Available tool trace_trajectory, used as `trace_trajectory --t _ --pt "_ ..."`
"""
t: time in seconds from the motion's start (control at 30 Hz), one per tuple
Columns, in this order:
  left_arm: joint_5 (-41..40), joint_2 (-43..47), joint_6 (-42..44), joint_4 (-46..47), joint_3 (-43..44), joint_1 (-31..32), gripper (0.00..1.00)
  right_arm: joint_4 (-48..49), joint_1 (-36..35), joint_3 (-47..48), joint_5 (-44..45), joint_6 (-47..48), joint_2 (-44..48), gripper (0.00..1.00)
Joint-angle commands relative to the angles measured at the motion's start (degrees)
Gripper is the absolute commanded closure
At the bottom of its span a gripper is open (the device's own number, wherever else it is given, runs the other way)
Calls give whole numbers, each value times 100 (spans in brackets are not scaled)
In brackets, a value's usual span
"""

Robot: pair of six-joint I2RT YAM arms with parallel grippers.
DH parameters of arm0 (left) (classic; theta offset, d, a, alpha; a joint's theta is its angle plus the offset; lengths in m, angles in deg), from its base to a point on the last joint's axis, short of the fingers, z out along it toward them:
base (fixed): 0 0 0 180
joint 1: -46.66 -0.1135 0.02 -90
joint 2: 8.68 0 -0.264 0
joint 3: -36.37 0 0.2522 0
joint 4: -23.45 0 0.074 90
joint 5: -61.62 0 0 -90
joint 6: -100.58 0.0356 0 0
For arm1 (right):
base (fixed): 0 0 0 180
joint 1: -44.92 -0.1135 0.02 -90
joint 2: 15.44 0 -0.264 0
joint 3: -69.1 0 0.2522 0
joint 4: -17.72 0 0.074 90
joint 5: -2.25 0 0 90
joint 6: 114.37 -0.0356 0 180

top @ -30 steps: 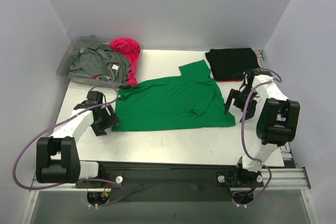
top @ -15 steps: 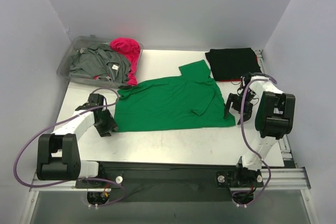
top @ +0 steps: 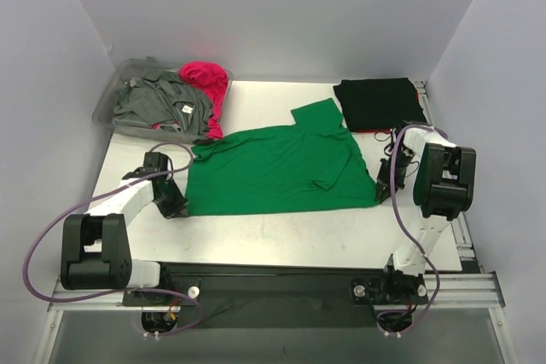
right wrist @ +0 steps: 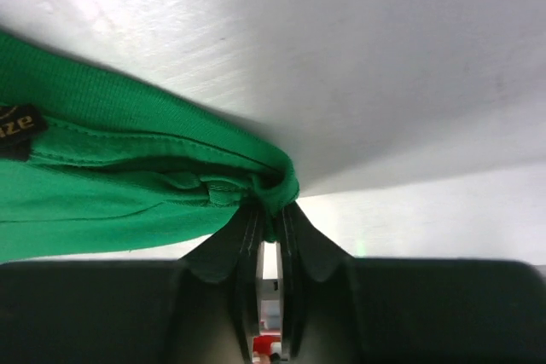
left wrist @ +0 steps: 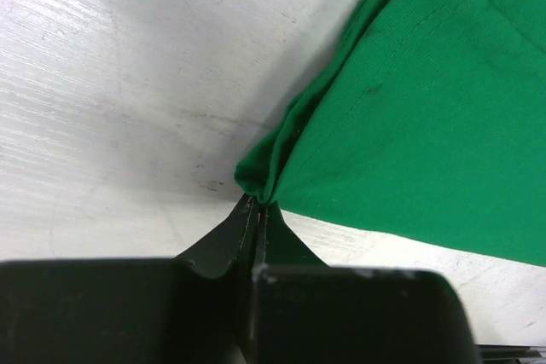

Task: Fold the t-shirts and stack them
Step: Fold the flattened tshirt in 1/3 of the way

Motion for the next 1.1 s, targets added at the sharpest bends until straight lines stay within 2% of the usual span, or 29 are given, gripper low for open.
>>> trace_trajectory --t 0.0,0.17,0.4,0.6,0.63,0.67,0.7,0.73,0.83,0.97,1.07 --pt "-435 56 58 -32 0 -36 100 -432 80 -89 614 15 37 95" --pt "-462 328 49 -208 -18 -36 100 -590 71 -290 984 -64 273 98" --pt "-699 1066 -451 -463 -281 -27 100 -1073 63 -624 1494 -354 572 99" --pt "-954 1768 -934 -955 -194 52 98 -1258 63 -844 1626 -407 854 94" --pt "-946 1866 -996 -1016 -202 61 92 -1285 71 -836 1635 -381 958 74" --pt "-945 1971 -1058 -1113 -246 61 84 -1302 54 -818 1644 -363 1038 59" --pt "-963 2259 -1172 -1166 -255 78 71 -1346 45 -775 1670 -354 1143 47" --pt "-1024 2410 -1225 -1210 -273 87 49 -1381 19 -731 1696 -337 1353 30" --pt "-1103 2938 -1410 -1447 -264 87 27 -1522 -121 -468 1679 -266 1705 16" --pt "-1042 3246 -1419 -1615 -97 209 23 -1680 -788 16 1451 -275 1961 16" --pt "-998 3177 -1506 -1396 -36 621 23 -1480 -1868 157 1056 -502 1979 16"
